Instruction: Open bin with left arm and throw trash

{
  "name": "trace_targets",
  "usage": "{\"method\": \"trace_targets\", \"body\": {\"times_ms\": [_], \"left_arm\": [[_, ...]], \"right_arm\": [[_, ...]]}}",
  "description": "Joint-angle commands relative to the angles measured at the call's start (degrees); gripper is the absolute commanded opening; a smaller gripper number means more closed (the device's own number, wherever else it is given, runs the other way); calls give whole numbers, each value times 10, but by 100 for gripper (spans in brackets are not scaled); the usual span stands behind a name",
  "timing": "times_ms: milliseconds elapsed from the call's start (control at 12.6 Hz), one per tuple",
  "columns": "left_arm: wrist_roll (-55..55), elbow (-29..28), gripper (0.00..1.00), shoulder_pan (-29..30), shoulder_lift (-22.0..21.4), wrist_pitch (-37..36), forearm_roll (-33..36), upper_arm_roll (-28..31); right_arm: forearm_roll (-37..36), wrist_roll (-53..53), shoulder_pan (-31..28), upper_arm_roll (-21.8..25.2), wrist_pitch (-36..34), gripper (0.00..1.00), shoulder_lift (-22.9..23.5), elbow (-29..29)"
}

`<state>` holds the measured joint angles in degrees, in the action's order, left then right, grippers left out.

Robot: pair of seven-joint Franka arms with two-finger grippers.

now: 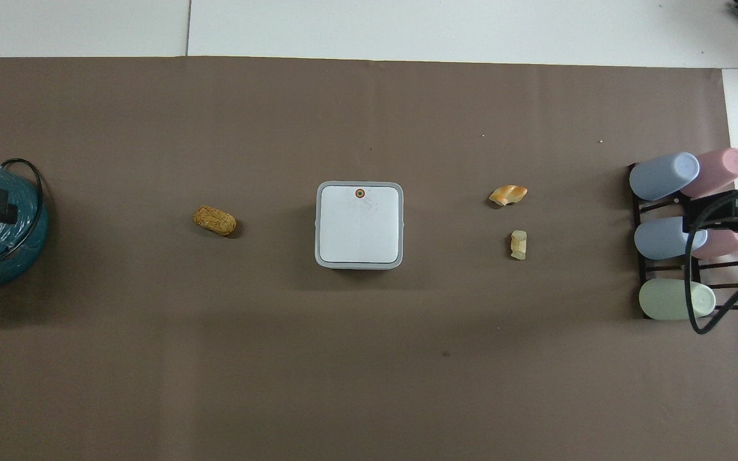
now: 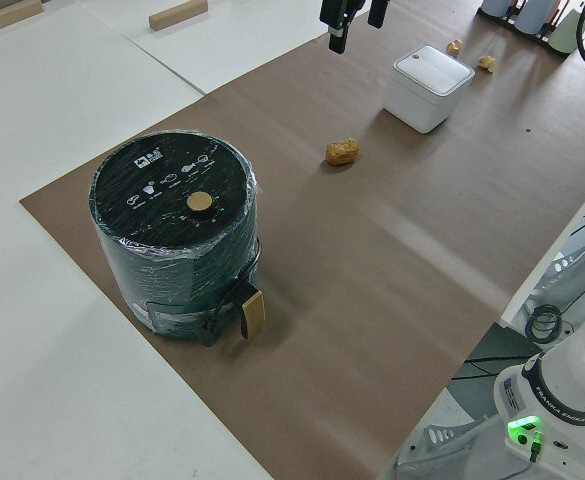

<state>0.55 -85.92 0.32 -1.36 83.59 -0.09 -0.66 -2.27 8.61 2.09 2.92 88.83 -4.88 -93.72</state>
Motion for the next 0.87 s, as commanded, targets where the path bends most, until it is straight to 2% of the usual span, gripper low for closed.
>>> {"method": "trace_targets", "body": {"times_ms": [0, 396, 555, 634, 713, 793], "left_arm": [[2, -10, 100, 6, -9, 2, -3, -4], [0, -30, 100, -1, -20, -3, -2, -6], [5, -42, 100, -4, -21, 25, -2, -10], [7, -63, 100, -13, -29, 65, -2, -11], [2, -81, 98, -35, -36, 91, -2, -11], [-1, -86, 79, -49, -39, 90, -2, -11]], "right_arm": [[-6, -10, 0, -1, 9, 100, -4, -5], [-5, -10, 0, -1, 9, 100, -6, -9], [-3, -11, 0, -1, 22, 100, -7, -19], [2, -11, 0, -3, 41, 100, -11, -38], [8, -11, 0, -3, 62, 100, -14, -62], [11, -11, 0, -4, 91, 100, -15, -92]]}}
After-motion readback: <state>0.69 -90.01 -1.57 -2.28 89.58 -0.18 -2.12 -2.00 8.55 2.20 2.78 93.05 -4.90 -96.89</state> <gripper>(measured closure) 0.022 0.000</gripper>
